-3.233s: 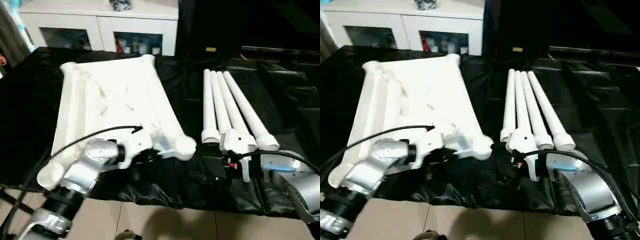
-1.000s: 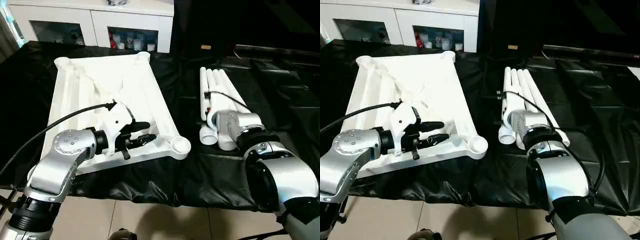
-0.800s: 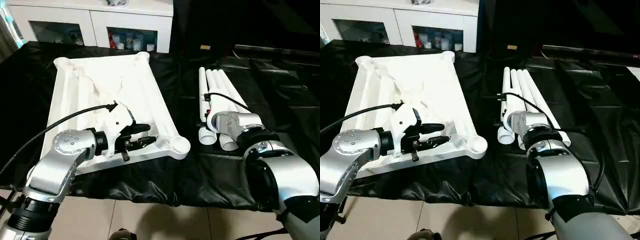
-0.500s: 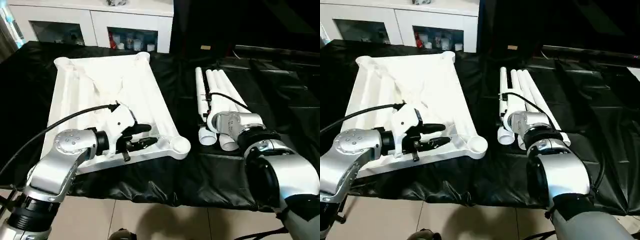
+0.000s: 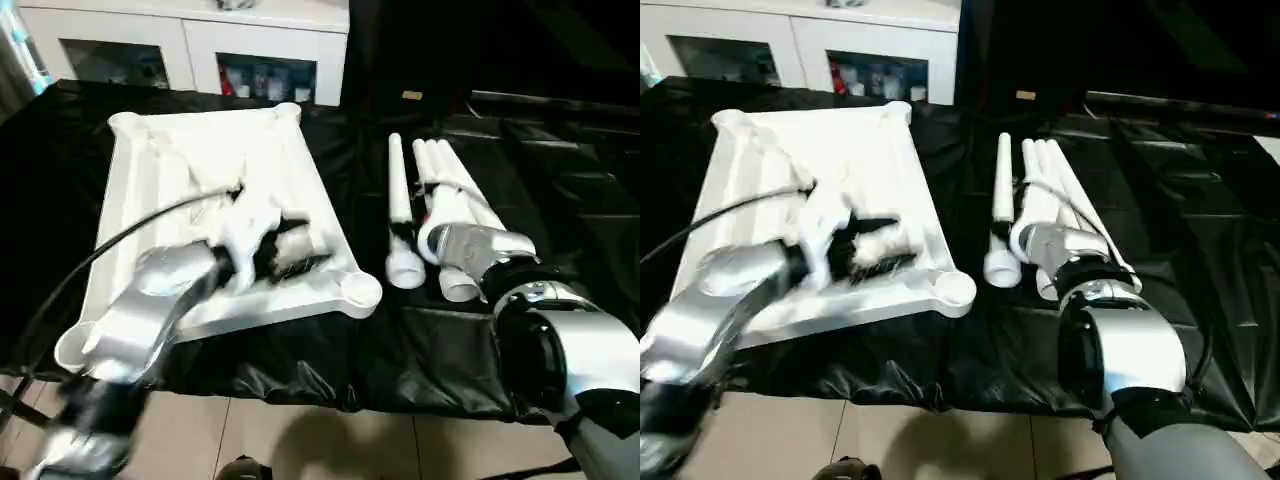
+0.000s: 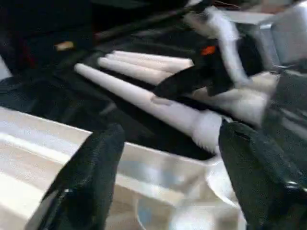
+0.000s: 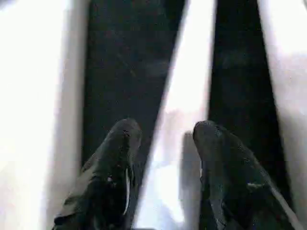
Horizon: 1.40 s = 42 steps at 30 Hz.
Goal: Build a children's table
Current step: Pick table leg
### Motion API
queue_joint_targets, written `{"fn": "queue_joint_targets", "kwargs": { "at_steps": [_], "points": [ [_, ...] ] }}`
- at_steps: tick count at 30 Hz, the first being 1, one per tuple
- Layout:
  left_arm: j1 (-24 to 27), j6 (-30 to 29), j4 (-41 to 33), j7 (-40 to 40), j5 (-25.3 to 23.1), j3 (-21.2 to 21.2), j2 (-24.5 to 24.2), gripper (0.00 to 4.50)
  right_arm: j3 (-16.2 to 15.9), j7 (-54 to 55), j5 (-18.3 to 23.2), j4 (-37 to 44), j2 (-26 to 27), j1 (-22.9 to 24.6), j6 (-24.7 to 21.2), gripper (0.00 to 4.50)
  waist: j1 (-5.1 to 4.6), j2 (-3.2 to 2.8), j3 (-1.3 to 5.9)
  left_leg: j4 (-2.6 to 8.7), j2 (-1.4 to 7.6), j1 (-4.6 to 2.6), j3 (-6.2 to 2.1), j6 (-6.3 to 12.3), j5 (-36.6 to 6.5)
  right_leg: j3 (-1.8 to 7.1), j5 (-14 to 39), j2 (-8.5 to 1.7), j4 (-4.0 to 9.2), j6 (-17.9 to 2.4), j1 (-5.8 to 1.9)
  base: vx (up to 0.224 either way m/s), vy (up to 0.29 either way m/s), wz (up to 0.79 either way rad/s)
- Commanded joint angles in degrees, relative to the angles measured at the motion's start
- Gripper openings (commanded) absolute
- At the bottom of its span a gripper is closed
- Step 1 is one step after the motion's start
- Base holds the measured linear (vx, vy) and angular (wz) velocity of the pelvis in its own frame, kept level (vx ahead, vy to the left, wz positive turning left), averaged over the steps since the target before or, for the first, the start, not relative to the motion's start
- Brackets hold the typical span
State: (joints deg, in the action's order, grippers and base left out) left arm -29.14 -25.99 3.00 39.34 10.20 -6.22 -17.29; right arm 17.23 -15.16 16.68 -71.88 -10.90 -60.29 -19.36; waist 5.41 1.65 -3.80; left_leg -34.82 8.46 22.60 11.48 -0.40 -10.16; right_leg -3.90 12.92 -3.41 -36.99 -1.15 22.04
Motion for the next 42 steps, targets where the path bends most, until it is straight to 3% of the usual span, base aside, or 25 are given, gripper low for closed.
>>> {"fn": "queue_joint_targets", "kwargs": {
  "at_steps": [1, 5, 6, 7, 9, 10, 11, 14, 15, 16, 17, 18, 19, 20, 21, 23, 24, 26, 27, 28, 30, 32, 35, 39, 42],
  "points": [
    [-2.7, 0.9, 3.6, -4.5, -0.2, 2.1, 2.6, 3.89, 1.3, -4.0, 1.9, 2.1, -1.2, 1.2, 1.2, 1.73, 0.26, -0.64, 4.51, 3.7, 5.2, -1.64, -2.34, -0.29, -6.6, 3.5, -1.6, -6.43, 3.62, -14.5, -2.55, 0.0, 0.0, 0.0],
    [-7.6, 0.2, 8.3, -8.8, 3.8, 5.9, 8.1, 4.06, 1.4, -13.4, 3.2, 6.0, -1.4, 3.1, 2.4, 1.49, 0.59, -0.21, 4.69, 3.4, 5.17, -1.45, -2.26, 1.69, -5.7, 3.4, -4.7, -6.48, 3.62, -15.9, -3.01, 0.0, 0.0, 0.0],
    [-9.2, -0.8, 9.7, -9.8, 5.3, 7.1, 9.7, 4.18, 0.6, -15.9, 3.1, 7.3, -1.6, 4.2, 2.0, 1.39, 0.73, -0.28, 4.73, 3.33, 5.2, -1.37, -2.29, 2.36, -4.9, 3.32, -5.7, -6.51, 3.52, -16.5, -3.05, 0.0, 0.0, 0.0],
    [-10.5, -1.3, 11.0, -10.5, 6.0, 7.9, 10.7, 4.18, -0.2, -17.3, 2.7, 7.8, -1.7, 4.9, 1.9, 1.39, 1.04, -1.26, 4.84, 3.2, 5.35, -1.5, -2.5, 2.45, -4.5, 3.28, -6.3, -6.68, 3.36, -16.7, -2.94, 0.0, 0.0, 0.0],
    [-11.3, -1.1, 12.3, -10.9, 5.6, 7.7, 11.0, 4.44, -1.4, -17.7, 1.7, 8.0, -1.9, 5.6, 1.8, 1.11, 1.1, -0.62, 4.81, 3.17, 5.35, -1.47, -2.42, 3.4, -4.5, 3.19, -6.1, -6.52, 3.49, -17.4, -2.9, 0.0, 0.0, 0.0],
    [-11.8, -0.4, 13.5, -10.7, 4.6, 7.0, 10.8, 4.44, -2.2, -17.6, 0.8, 8.1, -2.0, 6.0, 2.0, 1.11, 1.18, -1.12, 4.84, 3.1, 5.31, -1.42, -2.51, 3.41, -4.6, 3.19, -5.6, -6.61, 3.44, -17.4, -2.91, 0.0, 0.0, 0.0],
    [-11.3, 0.8, 13.7, -9.8, 2.5, 5.1, 9.8, 4.49, -2.7, -17.3, 0.4, 8.0, -1.9, 6.0, 1.8, 1.38, 1.13, -1.49, 4.8, 3.09, 5.37, -1.45, -2.54, 3.23, -5.0, 3.2, -4.6, -6.67, 3.62, -17.3, -2.86, 0.0, 0.0, 0.0],
    [-9.0, 3.1, 11.6, -5.6, -1.1, 0.5, 6.6, 4.5, -2.5, -15.7, 0.2, 7.7, -1.5, 5.0, 1.0, 1.49, 1.03, -1.13, 4.81, 3.27, 5.54, -1.54, -2.63, 3.01, -5.7, 3.18, -2.3, -6.59, 3.79, -16.5, -2.83, 0.0, 0.0, 0.0],
    [-8.4, 3.6, 10.6, -4.4, -2.0, -0.7, 5.4, 4.5, -2.5, -14.6, -0.1, 7.1, -1.4, 4.4, 1.0, 1.62, 1.0, -1.36, 4.83, 3.22, 5.61, -1.61, -2.55, 2.71, -5.2, 3.18, -1.9, -6.59, 3.71, -16.5, -2.62, 0.0, 0.0, 0.0],
    [-7.7, 4.5, 9.6, -3.1, -3.0, -2.1, 3.9, 4.5, -2.4, -12.7, -0.6, 6.3, -1.2, 3.6, 1.1, 1.81, 0.91, -0.99, 4.83, 3.26, 5.63, -1.59, -2.48, 2.69, -4.9, 3.17, -2.0, -6.57, 3.67, -16.6, -2.66, 0.0, 0.0, 0.0],
    [-7.0, 5.6, 8.8, -2.0, -4.4, -3.6, 2.0, 4.5, -2.3, -11.1, -0.9, 5.3, -1.0, 2.7, 1.3, 1.94, 0.94, -1.37, 4.8, 3.3, 5.62, -1.61, -2.53, 2.45, -4.9, 3.15, -1.7, -6.52, 3.59, -16.6, -2.5, 0.0, 0.0, 0.0],
    [-6.7, 6.2, 8.5, -1.6, -5.3, -4.3, 1.0, 4.5, -2.2, -10.6, -0.9, 4.9, -0.9, 2.2, 1.4, 1.98, 0.9, -0.79, 4.77, 3.41, 5.69, -1.71, -2.52, 2.4, -4.9, 3.14, -1.1, -6.49, 3.73, -16.5, -2.38, 0.0, 0.0, 0.0],
    [-6.3, 6.9, 8.1, -1.2, -6.3, -5.1, -0.2, 4.5, -2.2, -10.3, -0.9, 4.3, -0.7, 1.6, 1.5, 1.98, 0.76, -1.2, 4.7, 3.44, 5.52, -1.6, -2.46, 2.07, -5.1, 3.13, -0.7, -6.39, 3.55, -16.4, -2.38, 0.0, 0.0, 0.0],
    [-5.8, 6.8, 7.6, -1.5, -6.9, -5.2, -1.3, 4.5, -2.1, -8.9, -1.0, 3.4, -0.4, 0.7, 1.4, 2.24, 0.61, -0.64, 4.62, 3.55, 5.66, -1.74, -2.41, 1.56, -5.9, 3.17, 0.0, -6.47, 3.71, -16.3, -2.27, 0.0, 0.0, 0.0],
    [-5.5, 6.7, 7.3, -1.6, -7.3, -5.2, -1.9, 4.5, -2.0, -7.8, -1.1, 2.9, -0.2, 0.2, 1.3, 2.24, 0.73, -1.08, 4.5, 3.59, 5.63, -1.81, -2.41, 1.06, -6.4, 3.24, 0.7, -6.59, 3.71, -16.2, -2.18, 0.0, 0.0, 0.0],
    [-3.6, 6.9, 5.1, -1.2, -7.6, -4.5, -4.3, 4.5, -2.9, -4.7, -2.5, 1.3, 0.7, -1.2, 1.0, 2.41, 0.59, -0.12, 4.45, 3.7, 5.55, -1.71, -2.23, 0.77, -6.3, 3.26, 1.1, -6.56, 3.74, -16.0, -2.22, 0.0, 0.0, 0.0],
    [-3.5, 6.8, 5.0, -1.1, -7.6, -4.5, -4.4, 4.5, -3.0, -4.5, -2.6, 1.2, 0.7, -1.3, 1.0, 2.51, 0.77, -0.52, 4.55, 3.64, 5.65, -1.67, -2.42, 0.6, -5.6, 3.26, 0.7, -6.79, 3.4, -16.0, -2.27, 0.0, 0.0, 0.0],
    [-0.5, 6.5, 1.0, 0.8, -8.3, -4.5, -7.7, 4.5, -3.8, -0.2, -4.1, -0.2, 1.2, -2.4, 0.3, 2.7, 0.77, -0.55, 4.47, 3.73, 5.58, -1.81, -2.29, 0.4, -5.4, 3.23, 1.1, -6.64, 3.51, -15.6, -1.97, 0.0, 0.0, 0.0],
    [0.8, 6.2, -0.9, 1.6, -8.3, -4.5, -8.9, 4.5, -3.9, 0.6, -4.4, -0.5, 1.4, -2.8, 0.0, 2.77, 0.6, 0.11, 4.39, 3.9, 5.6, -1.81, -2.2, 0.21, -5.1, 3.2, 1.7, -6.5, 3.46, -15.0, -1.87, 0.0, 0.0, 0.0],
    [2.2, 6.3, -2.7, 2.8, -8.1, -4.6, -10.3, 4.5, -4.2, 2.0, -5.1, -1.0, 1.5, -3.3, -0.7, 2.85, 0.64, 0.2, 4.36, 3.84, 5.53, -1.82, -2.14, 0.09, -5.1, 3.23, 1.9, -6.54, 3.46, -14.8, -1.85, 0.0, 0.0, 0.0],
    [3.3, 6.2, -4.2, 3.7, -7.8, -4.6, -11.3, 4.5, -4.5, 2.9, -5.6, -1.4, 1.5, -3.7, -1.2, 3.14, 0.7, -0.12, 4.4, 3.84, 5.5, -1.89, -2.13, -0.53, -5.2, 3.3, 1.8, -6.48, 3.38, -14.4, -1.71, 0.0, 0.0, 0.0],
    [6.8, 3.7, -9.5, 5.9, -6.1, -4.1, -13.9, 4.5, -5.9, 4.8, -7.5, -2.3, 1.6, -4.9, -1.4, 3.21, 0.82, 0.27, 4.36, 3.89, 5.52, -1.98, -1.99, -0.7, -5.0, 3.31, 0.6, -6.29, 3.22, -14.1, -1.56, 0.0, 0.0, 0.0],
    [8.5, 1.3, -12.5, 6.4, -4.8, -3.5, -15.0, 4.5, -5.8, 5.4, -7.7, -2.7, 1.8, -5.6, -1.0, 3.49, 0.74, 0.18, 4.07, 4.01, 5.36, -1.91, -1.86, -1.68, -6.6, 3.38, 1.4, -6.16, 3.33, -13.8, -1.34, 0.0, 0.0, 0.0],
    [11.1, -1.6, -16.5, 7.1, -4.3, -3.4, -17.1, 4.5, -7.8, 7.1, -10.0, -4.1, 1.9, -6.3, -5.7, 3.76, 0.58, 0.28, 3.97, 4.19, 5.35, -1.76, -2.06, -2.88, -7.6, 3.51, 2.2, -6.13, 3.32, -12.9, -1.54, 0.0, 0.0, 0.0],
    [11.7, -2.4, -17.8, 7.6, -3.9, -3.4, -17.4, 4.5, -7.6, 7.6, -10.0, -4.7, 2.1, -6.3, -9.3, 3.76, 0.58, 0.44, 4.07, 4.07, 5.22, -1.68, -2.01, -2.94, -6.8, 3.56, 1.5, -6.1, 3.31, -12.6, -1.69, 0.0, 0.0, 0.0]
  ]
}}
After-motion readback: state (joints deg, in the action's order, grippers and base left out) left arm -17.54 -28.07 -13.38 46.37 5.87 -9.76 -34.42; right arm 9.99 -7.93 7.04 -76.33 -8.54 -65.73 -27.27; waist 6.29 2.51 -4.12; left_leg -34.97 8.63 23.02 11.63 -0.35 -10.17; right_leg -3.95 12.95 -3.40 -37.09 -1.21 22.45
